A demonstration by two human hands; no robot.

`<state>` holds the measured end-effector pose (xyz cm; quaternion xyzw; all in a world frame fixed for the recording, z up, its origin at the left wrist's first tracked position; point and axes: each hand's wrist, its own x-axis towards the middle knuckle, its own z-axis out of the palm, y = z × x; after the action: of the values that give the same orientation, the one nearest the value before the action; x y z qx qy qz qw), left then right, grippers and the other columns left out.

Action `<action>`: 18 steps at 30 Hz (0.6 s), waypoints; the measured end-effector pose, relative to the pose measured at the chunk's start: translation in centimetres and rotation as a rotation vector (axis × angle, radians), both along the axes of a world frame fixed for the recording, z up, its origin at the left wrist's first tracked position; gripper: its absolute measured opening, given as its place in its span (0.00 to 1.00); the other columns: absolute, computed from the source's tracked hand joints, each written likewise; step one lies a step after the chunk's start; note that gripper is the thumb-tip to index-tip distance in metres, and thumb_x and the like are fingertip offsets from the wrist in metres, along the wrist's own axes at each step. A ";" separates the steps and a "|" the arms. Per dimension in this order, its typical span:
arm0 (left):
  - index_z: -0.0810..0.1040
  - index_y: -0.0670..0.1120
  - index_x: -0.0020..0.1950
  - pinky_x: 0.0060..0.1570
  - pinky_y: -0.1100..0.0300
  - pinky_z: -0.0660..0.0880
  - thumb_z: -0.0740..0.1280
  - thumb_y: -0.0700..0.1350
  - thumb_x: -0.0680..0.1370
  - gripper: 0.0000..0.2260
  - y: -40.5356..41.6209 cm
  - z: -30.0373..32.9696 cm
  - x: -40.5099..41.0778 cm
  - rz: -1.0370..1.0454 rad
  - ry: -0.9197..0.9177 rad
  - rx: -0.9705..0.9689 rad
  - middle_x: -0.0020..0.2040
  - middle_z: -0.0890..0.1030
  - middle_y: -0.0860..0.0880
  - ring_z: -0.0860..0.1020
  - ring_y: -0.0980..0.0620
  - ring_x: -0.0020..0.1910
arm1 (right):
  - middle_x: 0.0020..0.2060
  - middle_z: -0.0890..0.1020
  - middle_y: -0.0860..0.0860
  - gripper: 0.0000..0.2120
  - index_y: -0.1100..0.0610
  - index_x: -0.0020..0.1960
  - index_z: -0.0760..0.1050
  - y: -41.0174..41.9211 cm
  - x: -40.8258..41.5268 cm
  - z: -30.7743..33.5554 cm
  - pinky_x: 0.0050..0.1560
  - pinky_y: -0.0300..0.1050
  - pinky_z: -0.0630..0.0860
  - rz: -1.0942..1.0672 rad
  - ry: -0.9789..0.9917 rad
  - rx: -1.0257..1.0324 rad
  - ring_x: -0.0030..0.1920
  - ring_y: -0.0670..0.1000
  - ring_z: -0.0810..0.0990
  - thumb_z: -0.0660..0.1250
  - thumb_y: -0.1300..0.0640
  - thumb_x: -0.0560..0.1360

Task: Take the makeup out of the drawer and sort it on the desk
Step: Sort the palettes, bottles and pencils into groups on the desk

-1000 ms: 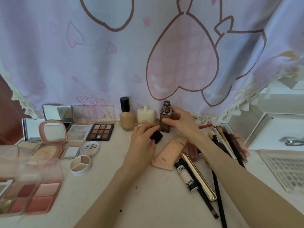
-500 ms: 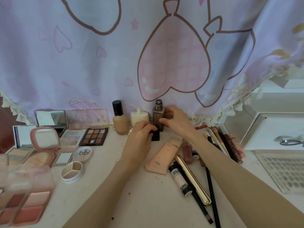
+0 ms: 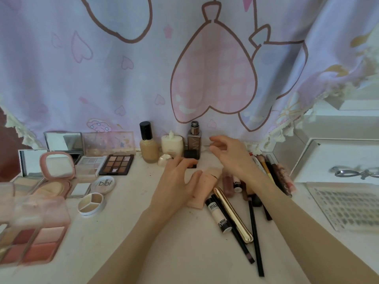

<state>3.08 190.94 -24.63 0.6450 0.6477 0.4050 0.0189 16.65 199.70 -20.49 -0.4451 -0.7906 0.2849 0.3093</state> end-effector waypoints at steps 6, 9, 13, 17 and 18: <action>0.65 0.51 0.69 0.55 0.65 0.61 0.64 0.55 0.76 0.23 -1.5 -0.7 0.5 -0.039 0.032 -0.400 0.61 0.69 0.52 0.64 0.54 0.60 | 0.67 0.71 0.49 0.18 0.52 0.68 0.70 -4.4 2.9 -2.8 0.69 0.43 0.59 0.031 -0.343 0.173 0.68 0.49 0.66 0.60 0.52 0.79; 0.66 0.51 0.69 0.55 0.64 0.62 0.65 0.55 0.75 0.24 -1.4 -0.5 0.4 -0.035 0.026 -0.471 0.60 0.70 0.50 0.65 0.53 0.60 | 0.71 0.65 0.48 0.20 0.50 0.71 0.64 -5.2 3.6 -3.9 0.73 0.44 0.48 0.007 -0.475 0.239 0.71 0.47 0.60 0.56 0.48 0.80; 0.68 0.50 0.68 0.54 0.63 0.64 0.66 0.55 0.74 0.24 -1.5 -0.1 0.7 -0.002 0.004 -0.489 0.59 0.73 0.49 0.68 0.52 0.58 | 0.72 0.64 0.47 0.20 0.49 0.71 0.64 -5.4 3.7 -4.3 0.70 0.38 0.40 -0.015 -0.463 0.308 0.72 0.46 0.59 0.54 0.48 0.80; 0.73 0.48 0.63 0.49 0.65 0.67 0.67 0.54 0.74 0.19 -1.7 0.0 1.2 0.053 -0.084 -0.413 0.56 0.77 0.50 0.72 0.55 0.50 | 0.72 0.64 0.46 0.20 0.50 0.71 0.64 -5.3 3.6 -4.4 0.69 0.37 0.38 -0.018 -0.451 0.310 0.72 0.45 0.59 0.54 0.48 0.80; 0.74 0.48 0.61 0.46 0.67 0.66 0.67 0.53 0.75 0.17 -1.7 0.0 1.1 0.071 -0.101 -0.372 0.55 0.78 0.50 0.72 0.56 0.48 | 0.72 0.64 0.46 0.20 0.50 0.71 0.64 -5.3 3.6 -4.5 0.69 0.37 0.38 -0.018 -0.447 0.309 0.72 0.44 0.58 0.54 0.48 0.80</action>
<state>4.15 189.25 -24.60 0.5860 0.7318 0.3108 0.1560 20.28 194.39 -24.98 -0.4515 -0.8693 0.0530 0.1940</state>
